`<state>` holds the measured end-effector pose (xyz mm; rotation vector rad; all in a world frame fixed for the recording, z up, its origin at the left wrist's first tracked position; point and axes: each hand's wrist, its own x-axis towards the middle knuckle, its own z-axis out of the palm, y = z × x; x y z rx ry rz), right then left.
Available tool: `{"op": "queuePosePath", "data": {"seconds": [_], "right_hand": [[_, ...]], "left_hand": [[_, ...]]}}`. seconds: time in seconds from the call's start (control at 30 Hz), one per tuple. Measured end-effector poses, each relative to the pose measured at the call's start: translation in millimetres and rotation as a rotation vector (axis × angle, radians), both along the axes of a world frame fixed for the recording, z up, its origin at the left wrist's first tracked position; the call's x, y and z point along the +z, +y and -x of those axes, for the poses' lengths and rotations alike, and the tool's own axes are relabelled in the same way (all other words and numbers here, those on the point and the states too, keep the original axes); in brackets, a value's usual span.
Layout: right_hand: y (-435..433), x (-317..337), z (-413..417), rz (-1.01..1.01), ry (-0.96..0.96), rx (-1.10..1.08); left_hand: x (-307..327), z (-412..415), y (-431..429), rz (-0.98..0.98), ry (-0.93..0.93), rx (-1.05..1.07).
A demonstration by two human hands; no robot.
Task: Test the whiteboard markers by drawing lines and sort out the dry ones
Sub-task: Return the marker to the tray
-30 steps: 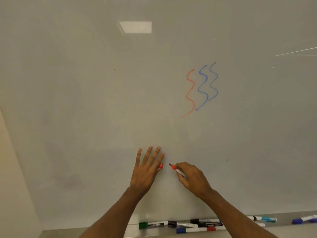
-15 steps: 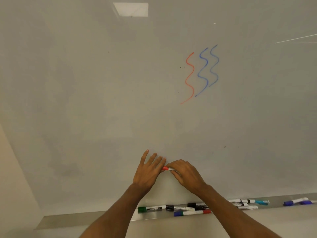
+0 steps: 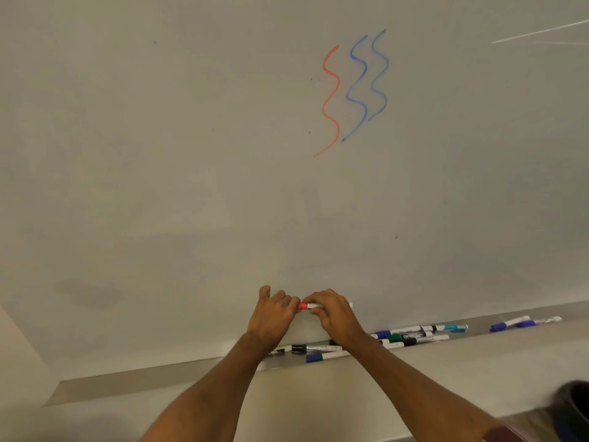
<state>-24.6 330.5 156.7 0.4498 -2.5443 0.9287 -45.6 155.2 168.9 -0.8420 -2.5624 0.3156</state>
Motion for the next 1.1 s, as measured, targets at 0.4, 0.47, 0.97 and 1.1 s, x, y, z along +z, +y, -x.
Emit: {"op": "queuePosePath", "data": {"seconds": [0.4,0.47,0.97,1.1], "right_hand": [[60,-53,-35,-0.104,-0.187,-0.083],[77,-65,-45,-0.121,-0.176,-0.122],[270,-92,-63,-0.265,-0.158,-0.460],[330,-105,-53,-0.276,-0.188,-0.516]], "left_hand": [[-64,-10,61,0.088,-0.231,-0.054],[-73,-16,81,0.093,-0.269,-0.068],[-94,-17,301,-0.018,-0.542,-0.187],[-105,-3,351,-0.017,-0.547,-0.207]]}}
